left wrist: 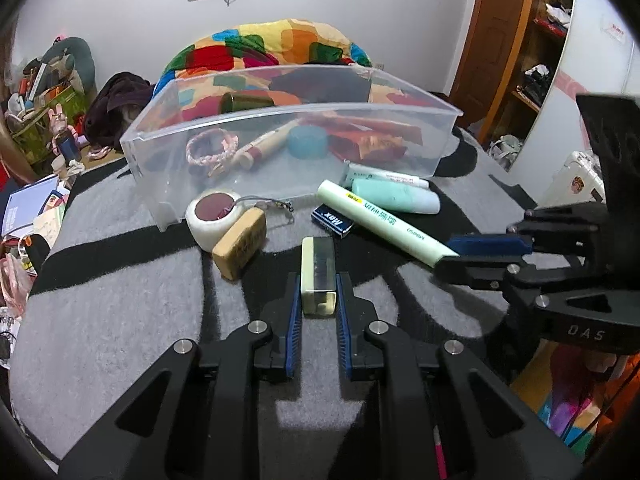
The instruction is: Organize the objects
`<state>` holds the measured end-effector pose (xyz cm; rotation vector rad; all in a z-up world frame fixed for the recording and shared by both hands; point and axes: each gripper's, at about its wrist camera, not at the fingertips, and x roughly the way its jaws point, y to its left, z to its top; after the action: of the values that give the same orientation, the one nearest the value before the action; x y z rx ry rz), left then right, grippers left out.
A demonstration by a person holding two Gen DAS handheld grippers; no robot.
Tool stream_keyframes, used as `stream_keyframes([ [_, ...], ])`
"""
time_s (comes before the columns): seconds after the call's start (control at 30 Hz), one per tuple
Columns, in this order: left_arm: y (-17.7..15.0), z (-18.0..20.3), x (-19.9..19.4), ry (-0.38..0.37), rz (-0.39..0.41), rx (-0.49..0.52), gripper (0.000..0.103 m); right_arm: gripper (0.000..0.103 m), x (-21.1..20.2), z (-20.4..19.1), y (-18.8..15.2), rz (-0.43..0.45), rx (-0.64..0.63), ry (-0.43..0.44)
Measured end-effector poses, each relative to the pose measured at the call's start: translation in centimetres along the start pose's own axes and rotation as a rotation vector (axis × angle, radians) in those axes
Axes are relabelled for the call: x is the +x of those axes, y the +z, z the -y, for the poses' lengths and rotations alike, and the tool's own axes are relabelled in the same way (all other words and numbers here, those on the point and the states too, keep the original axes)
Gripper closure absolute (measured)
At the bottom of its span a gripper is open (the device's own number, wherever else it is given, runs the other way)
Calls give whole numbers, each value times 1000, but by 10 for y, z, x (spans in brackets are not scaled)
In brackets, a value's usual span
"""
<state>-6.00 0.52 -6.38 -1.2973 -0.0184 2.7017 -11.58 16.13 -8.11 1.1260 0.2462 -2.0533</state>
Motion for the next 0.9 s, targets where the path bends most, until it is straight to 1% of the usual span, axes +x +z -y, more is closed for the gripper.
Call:
stream_keyframes([
  [0.03, 0, 0, 2, 4, -6, -4, 87, 83, 3, -1, 4, 1, 4, -3],
  [0.2, 3, -1, 6, 9, 5, -21, 87, 83, 12, -6, 14, 15, 2, -20],
  [0.27, 5, -4, 8, 12, 7, -34, 87, 88, 14, -9, 13, 26, 2, -36],
  [0.43, 7, -10, 1, 11, 40, -64, 87, 89, 6, -11, 11, 61, 2, -45],
  [0.67, 19, -11, -26, 11, 122, -82, 87, 89, -22, -19, 15, 152, -4, -16],
  [0.9, 39, -13, -55, 13, 218, -94, 87, 89, -46, -24, 31, 244, -2, -3],
])
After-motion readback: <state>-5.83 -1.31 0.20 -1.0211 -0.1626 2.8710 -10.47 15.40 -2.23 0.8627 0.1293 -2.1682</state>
